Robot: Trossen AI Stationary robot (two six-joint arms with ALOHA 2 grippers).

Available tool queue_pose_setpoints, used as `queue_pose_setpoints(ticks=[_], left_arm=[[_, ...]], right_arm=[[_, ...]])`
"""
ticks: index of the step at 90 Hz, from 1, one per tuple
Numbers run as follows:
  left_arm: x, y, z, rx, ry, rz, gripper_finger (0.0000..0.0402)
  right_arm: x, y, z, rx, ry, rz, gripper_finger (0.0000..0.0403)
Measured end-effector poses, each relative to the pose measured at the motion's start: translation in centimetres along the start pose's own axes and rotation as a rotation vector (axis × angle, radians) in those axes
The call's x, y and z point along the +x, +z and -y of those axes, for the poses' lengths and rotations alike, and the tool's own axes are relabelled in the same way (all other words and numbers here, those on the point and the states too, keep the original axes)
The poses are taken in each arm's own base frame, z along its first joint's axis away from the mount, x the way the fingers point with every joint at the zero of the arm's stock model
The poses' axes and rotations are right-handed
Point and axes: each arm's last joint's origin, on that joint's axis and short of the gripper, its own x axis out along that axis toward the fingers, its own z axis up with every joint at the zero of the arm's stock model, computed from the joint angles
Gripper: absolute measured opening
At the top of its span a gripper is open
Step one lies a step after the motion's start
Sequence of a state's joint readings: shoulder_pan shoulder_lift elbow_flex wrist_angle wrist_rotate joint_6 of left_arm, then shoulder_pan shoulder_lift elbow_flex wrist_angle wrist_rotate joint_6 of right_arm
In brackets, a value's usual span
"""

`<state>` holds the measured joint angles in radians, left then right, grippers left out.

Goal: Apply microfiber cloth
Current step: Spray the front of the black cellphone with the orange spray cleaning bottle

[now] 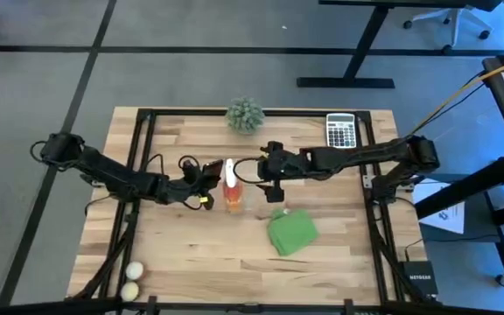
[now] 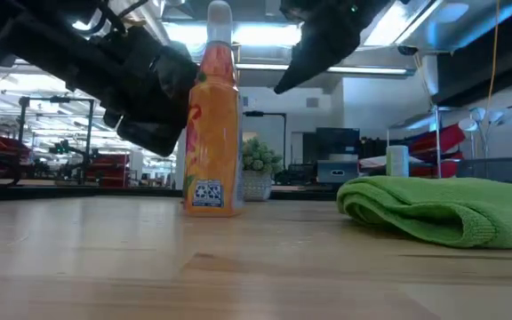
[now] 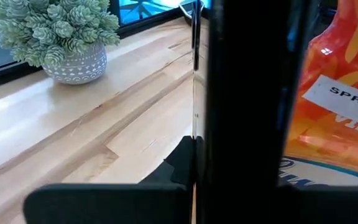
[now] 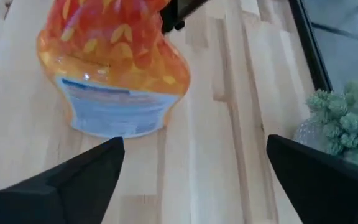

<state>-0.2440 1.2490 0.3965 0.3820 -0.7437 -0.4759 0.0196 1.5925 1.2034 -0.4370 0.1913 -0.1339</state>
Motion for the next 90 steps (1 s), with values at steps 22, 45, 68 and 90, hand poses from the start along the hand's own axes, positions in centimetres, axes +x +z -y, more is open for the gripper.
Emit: queue_pose_setpoints(ticks=[22, 45, 68, 90], left_arm=[[0.0, 0.0, 0.0, -0.018, 0.001, 0.0, 0.0017], [0.0, 0.0, 0.0, -0.018, -0.001, -0.001, 0.0017], [0.0, 0.0, 0.1, -0.028, -0.021, -0.012, 0.0017], [0.0, 0.0, 0.1, -0.066, -0.021, -0.012, 0.0017]], right_arm=[[0.0, -0.2, -0.4, 0.018, 0.125, -0.01, 0.0379], [-0.8, -0.1, 0.4, 0.049, 0.257, 0.02, 0.0379], [-4.5, 0.2, 3.7, 0.111, 0.308, 0.156, 0.0379], [-4.9, 0.5, 4.0, 0.09, 0.354, 0.231, 0.0379]])
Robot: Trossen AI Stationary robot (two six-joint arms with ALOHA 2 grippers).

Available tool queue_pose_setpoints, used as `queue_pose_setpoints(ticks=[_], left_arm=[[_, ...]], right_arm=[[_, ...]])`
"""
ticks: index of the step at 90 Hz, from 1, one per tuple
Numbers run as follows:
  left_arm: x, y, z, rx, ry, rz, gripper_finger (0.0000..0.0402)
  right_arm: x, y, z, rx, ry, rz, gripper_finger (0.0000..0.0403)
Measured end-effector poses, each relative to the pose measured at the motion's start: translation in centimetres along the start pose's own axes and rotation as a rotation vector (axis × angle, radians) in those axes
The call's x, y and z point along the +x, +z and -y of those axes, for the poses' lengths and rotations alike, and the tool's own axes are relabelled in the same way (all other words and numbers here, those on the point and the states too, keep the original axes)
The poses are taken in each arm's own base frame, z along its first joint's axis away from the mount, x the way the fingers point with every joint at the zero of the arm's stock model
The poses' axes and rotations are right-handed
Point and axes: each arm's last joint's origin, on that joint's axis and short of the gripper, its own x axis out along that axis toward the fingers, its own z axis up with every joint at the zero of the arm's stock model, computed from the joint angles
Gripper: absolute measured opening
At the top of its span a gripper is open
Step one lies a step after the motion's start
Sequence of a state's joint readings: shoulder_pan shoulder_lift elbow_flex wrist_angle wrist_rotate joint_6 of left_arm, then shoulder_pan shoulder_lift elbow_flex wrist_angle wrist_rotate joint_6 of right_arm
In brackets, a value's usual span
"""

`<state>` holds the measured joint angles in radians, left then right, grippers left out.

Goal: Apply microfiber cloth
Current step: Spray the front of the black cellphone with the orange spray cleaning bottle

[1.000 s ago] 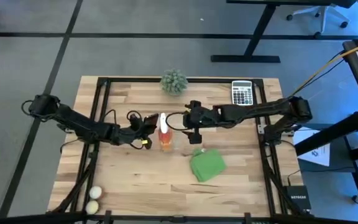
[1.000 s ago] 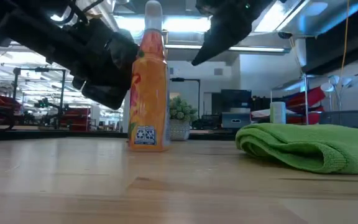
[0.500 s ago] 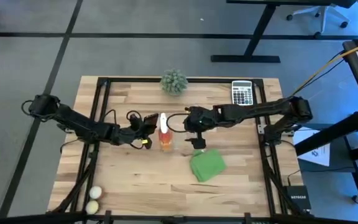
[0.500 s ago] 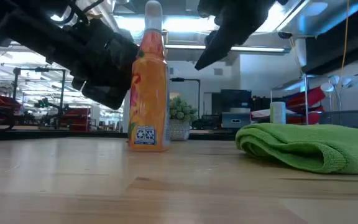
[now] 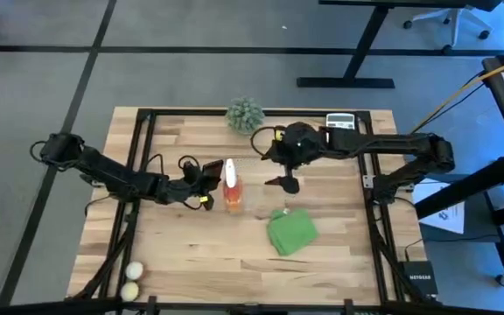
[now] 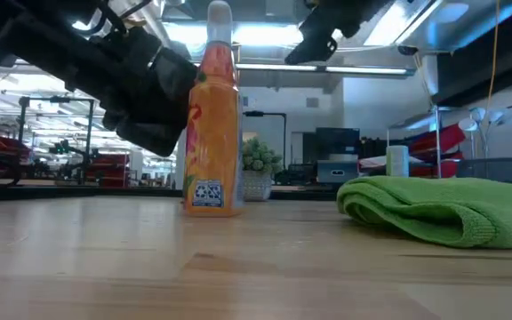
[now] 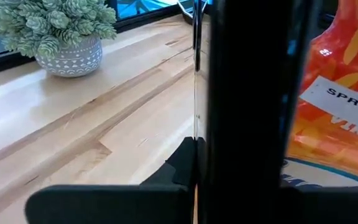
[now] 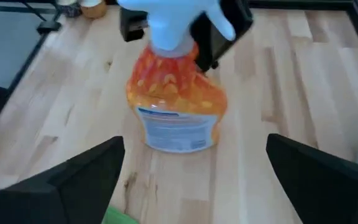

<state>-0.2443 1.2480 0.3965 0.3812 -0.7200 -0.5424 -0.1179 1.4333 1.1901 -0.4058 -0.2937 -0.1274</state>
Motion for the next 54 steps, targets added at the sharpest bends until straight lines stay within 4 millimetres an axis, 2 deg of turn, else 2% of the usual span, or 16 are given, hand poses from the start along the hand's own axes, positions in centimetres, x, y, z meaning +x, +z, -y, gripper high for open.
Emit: queue_pose_setpoints(ticks=[27, 47, 54], left_arm=[[-0.1, 0.0, 0.1, -0.004, -0.006, 0.002, 0.0017], [-0.5, 0.6, 0.0, -0.024, -0.018, 0.023, 0.0017], [-0.8, 1.1, 0.0, -0.039, -0.024, 0.041, 0.0017]], right_arm=[[1.7, -2.9, 0.1, 0.039, 0.033, 0.009, 0.0379], [1.9, -2.8, -0.3, 0.038, 0.04, 0.045, 0.0379], [2.5, -2.6, -0.3, 0.013, 0.035, 0.125, 0.0379]])
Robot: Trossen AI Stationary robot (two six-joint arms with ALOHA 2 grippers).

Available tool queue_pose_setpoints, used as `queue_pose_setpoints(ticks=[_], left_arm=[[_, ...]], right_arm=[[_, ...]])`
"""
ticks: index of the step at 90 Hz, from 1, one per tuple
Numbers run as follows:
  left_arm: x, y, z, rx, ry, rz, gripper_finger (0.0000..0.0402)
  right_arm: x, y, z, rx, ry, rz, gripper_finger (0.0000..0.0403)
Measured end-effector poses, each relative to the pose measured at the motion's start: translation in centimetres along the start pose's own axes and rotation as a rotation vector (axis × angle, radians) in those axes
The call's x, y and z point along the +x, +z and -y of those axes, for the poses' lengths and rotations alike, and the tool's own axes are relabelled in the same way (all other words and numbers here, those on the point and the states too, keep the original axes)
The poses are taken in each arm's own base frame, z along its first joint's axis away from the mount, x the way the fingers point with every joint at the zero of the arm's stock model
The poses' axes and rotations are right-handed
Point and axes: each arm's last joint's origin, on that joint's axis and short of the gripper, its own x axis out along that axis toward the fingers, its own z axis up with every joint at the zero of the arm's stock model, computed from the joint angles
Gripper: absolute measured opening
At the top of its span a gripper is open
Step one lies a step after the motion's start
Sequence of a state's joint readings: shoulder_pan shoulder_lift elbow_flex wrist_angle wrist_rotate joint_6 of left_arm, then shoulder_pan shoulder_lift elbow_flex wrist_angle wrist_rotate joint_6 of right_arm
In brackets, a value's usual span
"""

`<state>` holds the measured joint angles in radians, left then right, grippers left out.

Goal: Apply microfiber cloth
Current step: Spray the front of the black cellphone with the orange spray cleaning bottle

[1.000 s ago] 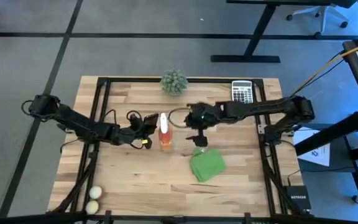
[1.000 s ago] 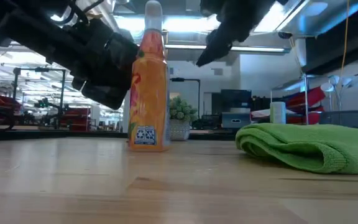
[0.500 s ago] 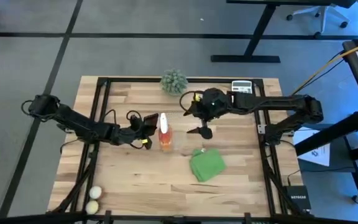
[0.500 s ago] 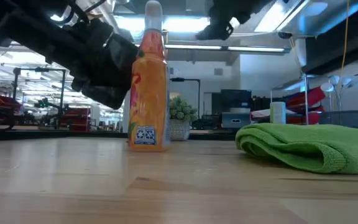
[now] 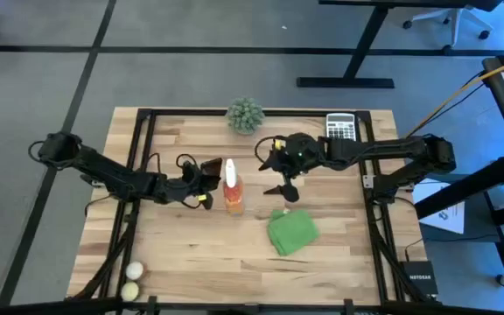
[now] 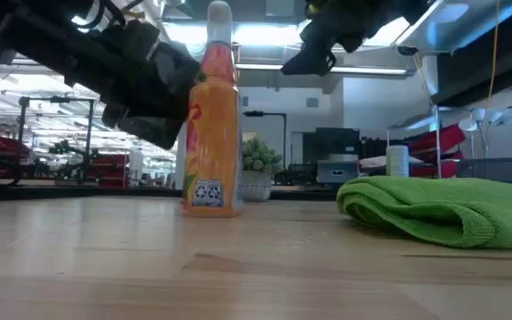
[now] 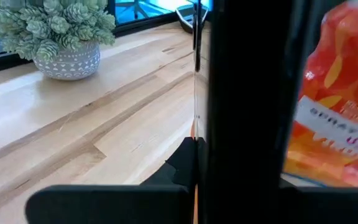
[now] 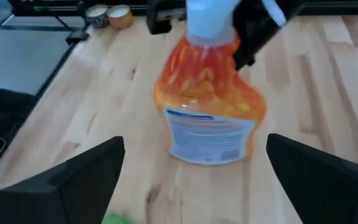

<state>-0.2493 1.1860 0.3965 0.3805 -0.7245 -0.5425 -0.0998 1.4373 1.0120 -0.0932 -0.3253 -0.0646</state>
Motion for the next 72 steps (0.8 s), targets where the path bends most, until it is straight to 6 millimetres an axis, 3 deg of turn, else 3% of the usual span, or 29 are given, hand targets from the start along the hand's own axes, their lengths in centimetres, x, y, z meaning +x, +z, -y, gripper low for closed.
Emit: queue_pose_setpoints(ticks=[14, 26, 47, 59, 72], left_arm=[[-0.6, 1.0, -0.2, 0.025, 0.001, 0.042, 0.0017], [-1.1, 1.9, -0.4, 0.03, -0.007, 0.078, 0.0017], [-1.6, 3.3, -1.0, 0.037, 0.001, 0.129, 0.0017], [-1.6, 3.6, -1.3, 0.024, 0.008, 0.14, 0.0017], [-1.2, 3.8, -1.7, 0.01, -0.014, 0.126, 0.0017]], right_arm=[[1.0, -0.6, 0.5, -0.021, -0.103, 0.218, 0.0379], [1.8, -1.4, 0.9, -0.003, -0.179, 0.27, 0.0378], [5.2, -2.4, -0.9, -0.047, -0.162, 0.31, 0.0379], [5.1, -1.8, -1.0, -0.072, -0.274, 0.361, 0.0379], [5.2, -1.6, -1.0, -0.079, -0.274, 0.401, 0.0378]])
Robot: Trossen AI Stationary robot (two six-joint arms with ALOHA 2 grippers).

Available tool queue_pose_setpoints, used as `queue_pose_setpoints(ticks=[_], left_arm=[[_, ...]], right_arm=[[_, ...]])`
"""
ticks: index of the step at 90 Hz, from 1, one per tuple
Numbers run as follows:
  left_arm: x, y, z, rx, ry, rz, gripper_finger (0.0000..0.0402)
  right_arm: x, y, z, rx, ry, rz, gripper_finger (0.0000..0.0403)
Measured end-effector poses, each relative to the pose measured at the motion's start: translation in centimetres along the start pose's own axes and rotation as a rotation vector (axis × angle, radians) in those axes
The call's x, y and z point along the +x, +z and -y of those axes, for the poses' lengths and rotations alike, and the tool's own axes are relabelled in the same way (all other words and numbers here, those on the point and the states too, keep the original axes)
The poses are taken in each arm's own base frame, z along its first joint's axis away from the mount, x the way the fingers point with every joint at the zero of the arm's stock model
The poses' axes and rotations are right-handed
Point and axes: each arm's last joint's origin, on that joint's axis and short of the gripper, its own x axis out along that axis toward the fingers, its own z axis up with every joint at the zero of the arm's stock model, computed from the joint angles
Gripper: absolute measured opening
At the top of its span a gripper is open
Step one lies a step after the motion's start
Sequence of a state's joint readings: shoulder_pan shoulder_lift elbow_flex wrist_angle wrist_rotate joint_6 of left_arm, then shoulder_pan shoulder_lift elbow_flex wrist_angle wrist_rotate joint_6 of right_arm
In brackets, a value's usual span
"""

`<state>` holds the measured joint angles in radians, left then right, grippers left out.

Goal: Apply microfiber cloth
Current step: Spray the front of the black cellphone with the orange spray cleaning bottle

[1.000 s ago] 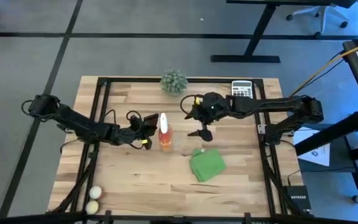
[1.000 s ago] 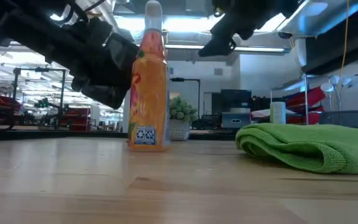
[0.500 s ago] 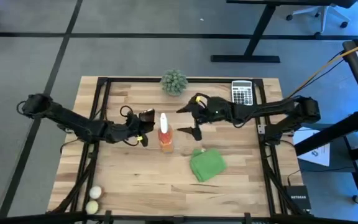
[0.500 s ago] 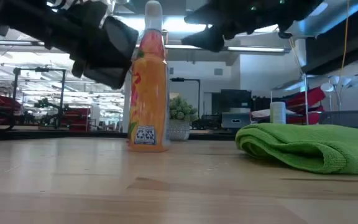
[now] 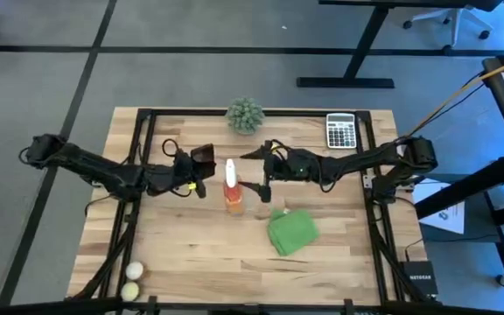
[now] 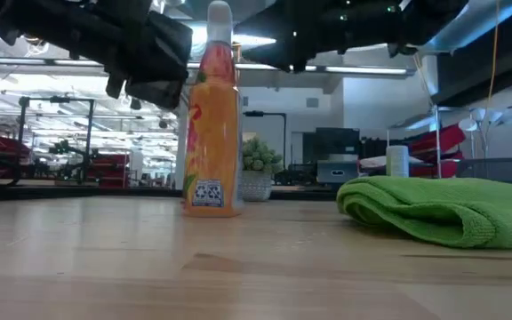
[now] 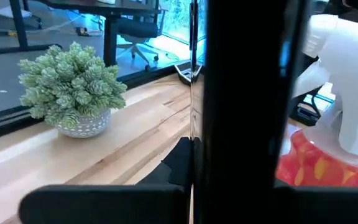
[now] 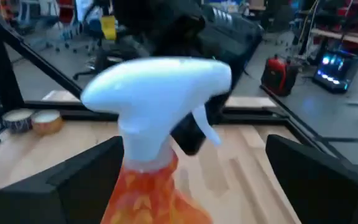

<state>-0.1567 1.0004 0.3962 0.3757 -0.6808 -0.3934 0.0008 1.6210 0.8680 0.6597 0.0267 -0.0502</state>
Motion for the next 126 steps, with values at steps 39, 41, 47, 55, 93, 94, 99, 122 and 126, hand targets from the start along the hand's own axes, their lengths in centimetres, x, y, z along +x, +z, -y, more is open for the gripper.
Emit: queue_pose_setpoints(ticks=[39, 41, 47, 55, 93, 94, 99, 122, 126], left_arm=[[1.3, 0.5, -1.5, 0.024, 0.011, -0.015, 0.0017], [1.4, 0.4, -1.6, 0.029, 0.01, -0.017, 0.0017], [1.7, 0.5, -1.7, 0.03, 0.013, -0.014, 0.0017], [2.1, 0.4, -1.8, 0.029, 0.019, -0.003, 0.0017], [4.0, 0.3, -2.0, 0.071, -0.037, 0.043, 0.0017], [4.0, 0.4, -2.0, 0.072, -0.037, 0.046, 0.0017], [4.0, 0.5, -2.1, 0.076, -0.034, 0.057, 0.0017], [4.0, 0.7, -2.1, 0.074, -0.052, 0.069, 0.0017], [4.0, 0.7, -2.0, 0.072, -0.068, 0.068, 0.0017]], right_arm=[[2.1, -1.0, -0.2, 0.054, 0.058, 0.011, 0.0379], [2.4, -0.8, -0.3, 0.048, 0.071, 0.016, 0.0379], [3.3, -0.7, -0.6, 0.043, 0.094, 0.008, 0.0379], [4.4, -0.6, -0.7, 0.041, 0.097, -0.02, 0.0379], [5.3, -0.4, -0.6, -0.048, 0.099, -0.039, 0.0378], [5.4, -0.3, -0.6, -0.052, 0.101, -0.037, 0.0378], [5.5, 0.1, -0.6, -0.072, 0.104, -0.022, 0.0378], [5.7, 0.8, -0.3, -0.105, 0.279, -0.024, 0.0378], [5.7, 0.6, -0.4, -0.101, 0.309, -0.047, 0.0378]])
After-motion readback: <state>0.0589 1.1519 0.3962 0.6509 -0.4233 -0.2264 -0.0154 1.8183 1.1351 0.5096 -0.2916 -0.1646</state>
